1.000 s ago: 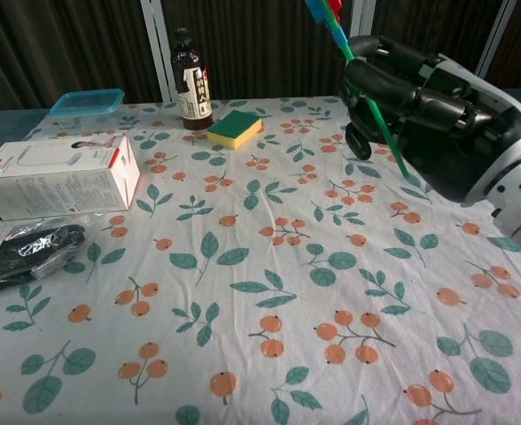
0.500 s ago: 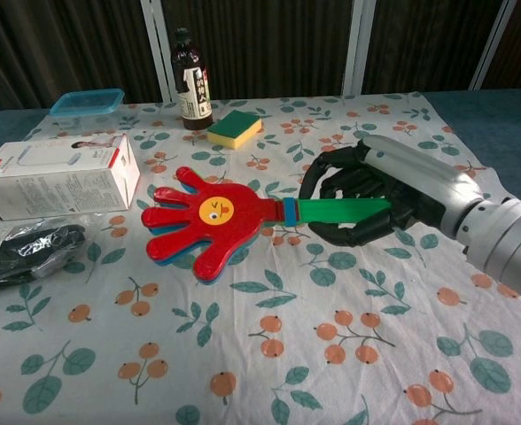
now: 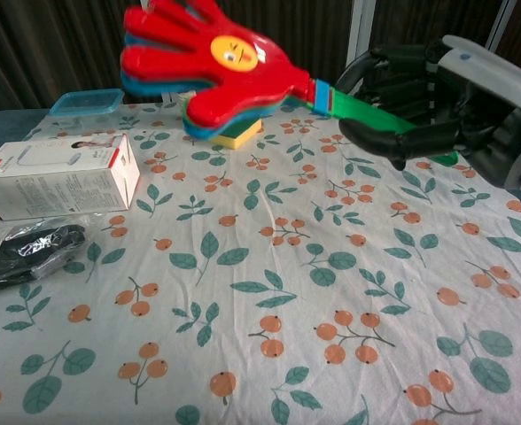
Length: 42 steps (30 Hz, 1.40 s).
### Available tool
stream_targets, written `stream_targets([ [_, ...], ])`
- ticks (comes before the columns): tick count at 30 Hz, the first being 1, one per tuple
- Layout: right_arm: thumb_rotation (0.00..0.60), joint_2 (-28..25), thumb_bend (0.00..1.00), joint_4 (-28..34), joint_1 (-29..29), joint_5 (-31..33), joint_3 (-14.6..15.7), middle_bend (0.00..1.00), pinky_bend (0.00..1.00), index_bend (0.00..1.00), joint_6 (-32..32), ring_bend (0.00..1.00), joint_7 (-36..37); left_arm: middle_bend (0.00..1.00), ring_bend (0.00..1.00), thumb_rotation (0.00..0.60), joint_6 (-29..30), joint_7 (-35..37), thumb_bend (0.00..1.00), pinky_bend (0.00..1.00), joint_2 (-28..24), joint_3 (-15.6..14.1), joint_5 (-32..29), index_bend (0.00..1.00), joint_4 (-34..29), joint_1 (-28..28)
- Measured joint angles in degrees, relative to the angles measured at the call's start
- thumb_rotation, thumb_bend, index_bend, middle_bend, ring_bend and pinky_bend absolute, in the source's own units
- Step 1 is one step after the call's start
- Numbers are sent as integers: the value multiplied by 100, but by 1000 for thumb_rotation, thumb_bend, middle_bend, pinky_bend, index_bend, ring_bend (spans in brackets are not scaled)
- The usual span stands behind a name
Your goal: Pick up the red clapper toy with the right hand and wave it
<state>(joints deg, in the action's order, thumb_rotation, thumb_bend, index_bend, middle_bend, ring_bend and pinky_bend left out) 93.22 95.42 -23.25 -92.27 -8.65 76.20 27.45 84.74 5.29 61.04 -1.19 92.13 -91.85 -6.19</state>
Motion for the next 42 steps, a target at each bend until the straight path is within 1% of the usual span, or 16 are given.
stream_targets([
  [2, 600, -19, 509, 4, 51, -51, 32, 753, 842, 885, 166, 849, 1239, 0, 0, 600, -3, -17, 385, 48, 2, -1, -2, 0, 1, -2],
  [5, 600, -24, 509, -38, 80, -91, 73, 755, 850, 887, 261, 858, 2821, 0, 0, 600, -11, -27, 385, 48, 6, 2, -14, 0, 1, -4],
  [8, 600, -1, 510, -121, 84, -131, 110, 761, 859, 900, 302, 870, 3863, 0, 0, 600, -9, -20, 385, 48, 2, 7, -27, 0, 1, -3],
  [10, 600, 31, 512, -230, 54, -168, 142, 764, 859, 908, 274, 872, 4252, 0, 0, 600, -10, 19, 385, 48, -9, 4, -25, 0, -5, -3],
  [13, 600, 74, 515, -365, -3, -153, 171, 768, 859, 916, 96, 875, 4339, 0, 0, 600, -19, 200, 385, 48, -59, -31, 49, 0, -6, -14],
  [15, 600, 94, 516, -431, -53, -63, 185, 769, 859, 923, -112, 876, 4086, 0, 0, 600, -36, 272, 385, 48, -93, -58, 97, 0, 2, -29],
  [19, 600, 132, 518, -467, -152, 298, 181, 769, 859, 936, -526, 876, 2871, 0, 0, 600, -45, 317, 385, 48, -112, -72, 100, 0, -3, -32],
  [22, 600, 186, 517, -446, -214, 631, 153, 770, 859, 939, -766, 877, 1279, 0, 0, 600, -37, 328, 383, 48, -121, -78, 87, 0, -10, -19],
  [26, 600, 246, 517, -402, -245, 857, 115, 770, 859, 939, -896, 877, -1522, 0, 0, 600, -35, 320, 382, 49, -121, -80, 81, 0, -19, -15],
  [29, 600, 268, 517, -363, -251, 902, 84, 770, 859, 939, -912, 877, -3220, 0, 0, 600, -42, 321, 384, 56, -125, -78, 75, 0, -30, -19],
  [31, 600, 274, 517, -339, -253, 922, 57, 771, 859, 939, -908, 877, -4071, 0, 0, 600, -42, 314, 384, 58, -125, -77, 71, 0, -30, -19],
  [33, 600, 274, 517, -327, -257, 946, 34, 771, 859, 939, -910, 877, -4578, 0, 0, 600, -48, 311, 383, 58, -124, -80, 76, 0, -33, -22],
  [36, 600, 270, 518, -343, -269, 1022, -5, 771, 859, 939, -935, 877, -4964, 0, 0, 600, -60, 297, 384, 58, -122, -84, 82, 0, -35, -28],
  [38, 600, 277, 518, -412, -289, 1114, -34, 771, 856, 939, -978, 877, -4893, 0, 0, 600, -65, 286, 384, 58, -121, -86, 84, 0, -40, -31],
  [40, 600, 299, 517, -531, -315, 1222, -63, 771, 846, 936, -1032, 867, -4619, 0, 0, 600, -71, 277, 385, 58, -120, -87, 80, 0, -42, -32],
  [42, 600, 338, 518, -718, -355, 1361, -97, 757, 795, 863, -1115, 803, -4169, 0, 0, 600, -72, 270, 384, 57, -117, -82, 69, 0, -41, -33],
])
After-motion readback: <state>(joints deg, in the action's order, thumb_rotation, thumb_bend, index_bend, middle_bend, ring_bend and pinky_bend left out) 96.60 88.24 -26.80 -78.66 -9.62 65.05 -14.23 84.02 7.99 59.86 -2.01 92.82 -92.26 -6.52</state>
